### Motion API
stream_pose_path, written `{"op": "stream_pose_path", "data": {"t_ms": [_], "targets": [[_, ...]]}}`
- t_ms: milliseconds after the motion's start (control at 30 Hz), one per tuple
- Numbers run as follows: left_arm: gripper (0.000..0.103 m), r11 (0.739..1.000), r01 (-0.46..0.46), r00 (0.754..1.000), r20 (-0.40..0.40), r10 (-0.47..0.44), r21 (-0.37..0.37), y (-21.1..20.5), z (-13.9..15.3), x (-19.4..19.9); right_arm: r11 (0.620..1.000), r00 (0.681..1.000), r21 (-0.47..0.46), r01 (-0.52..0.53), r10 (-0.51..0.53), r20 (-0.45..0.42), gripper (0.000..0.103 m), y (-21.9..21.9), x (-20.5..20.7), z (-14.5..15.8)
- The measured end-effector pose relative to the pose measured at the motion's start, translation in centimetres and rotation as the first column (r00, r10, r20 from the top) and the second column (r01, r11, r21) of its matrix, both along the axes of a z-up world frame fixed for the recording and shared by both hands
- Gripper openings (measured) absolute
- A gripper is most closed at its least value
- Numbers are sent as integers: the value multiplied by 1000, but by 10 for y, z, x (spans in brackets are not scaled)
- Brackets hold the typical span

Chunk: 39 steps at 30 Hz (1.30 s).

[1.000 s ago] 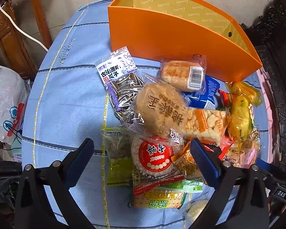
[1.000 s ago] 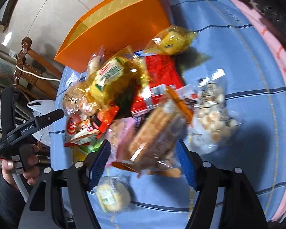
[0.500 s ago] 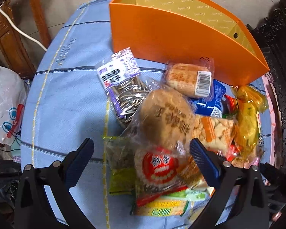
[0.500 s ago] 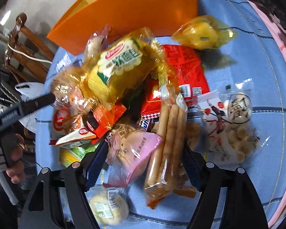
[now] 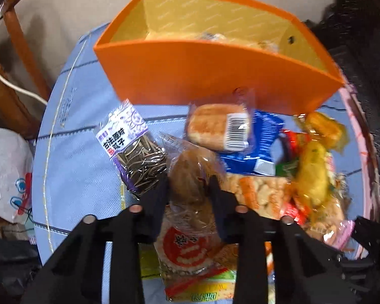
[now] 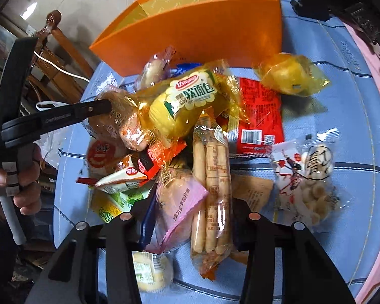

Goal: Organize snacks
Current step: 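Grasp the round bread bun with left tool while right tool grasps breadstick pack, then drop both held snacks into the orange box and open both tools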

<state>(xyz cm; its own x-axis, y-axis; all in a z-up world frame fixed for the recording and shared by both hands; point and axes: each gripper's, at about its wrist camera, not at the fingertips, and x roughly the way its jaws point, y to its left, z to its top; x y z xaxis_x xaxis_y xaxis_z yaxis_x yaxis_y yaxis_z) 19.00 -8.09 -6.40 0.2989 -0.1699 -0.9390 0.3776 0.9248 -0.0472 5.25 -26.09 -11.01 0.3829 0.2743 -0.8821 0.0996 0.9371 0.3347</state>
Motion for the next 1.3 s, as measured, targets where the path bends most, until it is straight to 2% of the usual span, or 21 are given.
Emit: {"op": "stream_pose_path", "data": {"t_ms": [200, 400, 633, 833, 1033, 1167, 1300], "targets": [[26, 996, -49, 999, -9, 48, -69, 20, 12, -14, 1000, 999, 15, 21, -21, 40, 47, -14, -6, 17], [26, 978, -116, 993, -38, 112, -171, 48, 35, -23, 998, 994, 47, 47, -51, 97, 46, -27, -12, 38], [26, 972, -121, 992, 1, 124, -199, 56, 60, -30, 997, 988, 61, 57, -65, 141, 46, -32, -13, 54], [26, 974, -89, 994, 48, 101, -209, 49, 84, -37, 997, 981, 62, 46, -57, 188, 46, -38, -16, 72], [26, 969, -56, 988, 124, 87, -239, 34, 124, -25, 998, 961, 50, 26, -39, 274, 46, -42, 6, 107], [26, 967, -35, 980, 182, 83, -252, 18, 150, -4, 998, 943, 51, 27, -42, 331, 46, -45, 31, 126], [26, 966, -18, 971, 227, 79, -258, -5, 169, 32, 998, 925, 57, 34, -53, 377, 46, -51, 71, 139]]}}
